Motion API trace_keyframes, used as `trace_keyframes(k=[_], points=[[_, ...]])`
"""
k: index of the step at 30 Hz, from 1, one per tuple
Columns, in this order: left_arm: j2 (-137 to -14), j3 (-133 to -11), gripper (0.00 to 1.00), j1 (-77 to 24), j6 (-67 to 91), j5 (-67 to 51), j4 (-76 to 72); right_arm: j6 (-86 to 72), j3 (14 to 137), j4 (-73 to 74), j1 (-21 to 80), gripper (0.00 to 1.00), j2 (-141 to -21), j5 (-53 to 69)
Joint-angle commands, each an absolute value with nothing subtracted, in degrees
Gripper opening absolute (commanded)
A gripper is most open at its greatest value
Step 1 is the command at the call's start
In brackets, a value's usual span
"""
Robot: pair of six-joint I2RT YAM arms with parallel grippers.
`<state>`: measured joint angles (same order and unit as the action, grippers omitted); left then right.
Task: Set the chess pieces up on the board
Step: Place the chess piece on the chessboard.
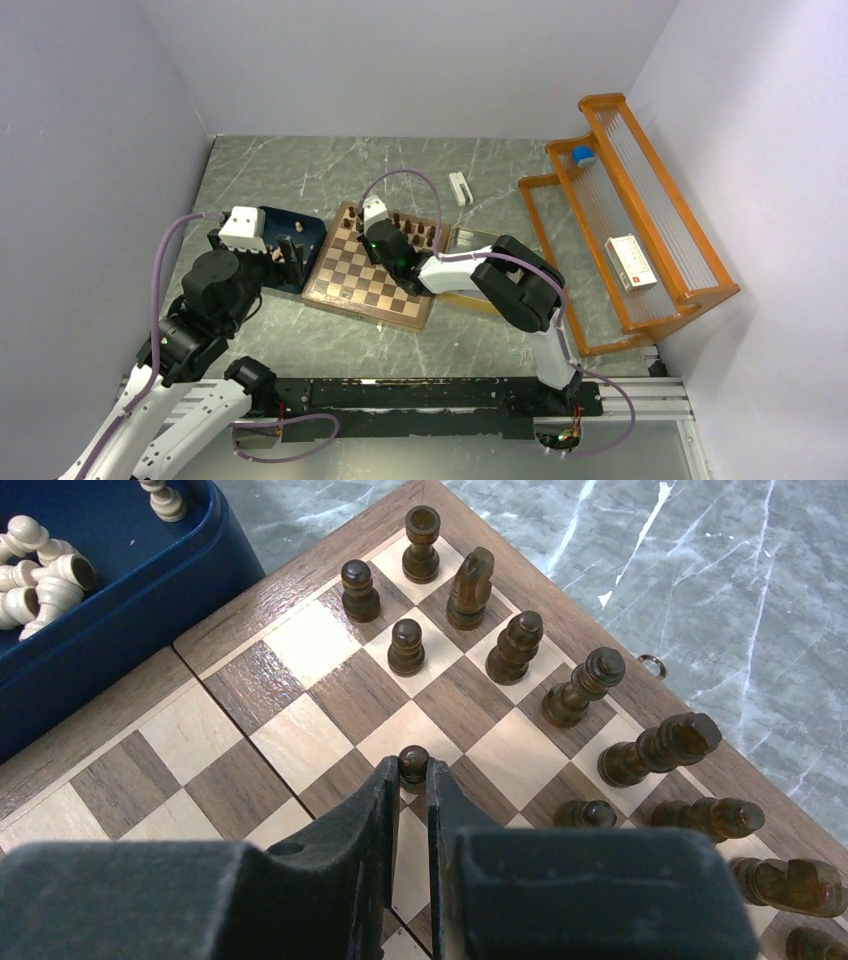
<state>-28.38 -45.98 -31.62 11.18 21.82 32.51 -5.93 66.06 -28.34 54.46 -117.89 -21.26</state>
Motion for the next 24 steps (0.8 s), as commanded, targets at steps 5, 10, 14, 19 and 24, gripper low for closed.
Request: trace_keyframes(k=[5,10,14,19,24], points=[[-27.85,-46.21,0.92,-31.91,10.5,22.57,32.07,-4.22,69.92,-25.76,54.68,0.15,-120.22,-22.9],[-27.95,-46.14,0.92,-31.91,10.39,22.4,31.99,-4.31,70.89,-25.99,54.59,0.15,-121.73,-23.41],[-27.96,-46.14,0.92,-31.95,10.37,22.58,31.98,-4.26,71.5,-25.7,54.22,0.14,-122.4,-23.87],[-27.91,-46.14,0.92,-31.9,10.38,22.67,31.91,-4.37,72.21,-24.95,53.55,0.13,-122.56,-24.46],[-28.13,-46.14,0.92,-31.86,10.43,22.41,31.9,-4.41,72.76,-24.35,52.96,0.13,-123.05,-24.47]])
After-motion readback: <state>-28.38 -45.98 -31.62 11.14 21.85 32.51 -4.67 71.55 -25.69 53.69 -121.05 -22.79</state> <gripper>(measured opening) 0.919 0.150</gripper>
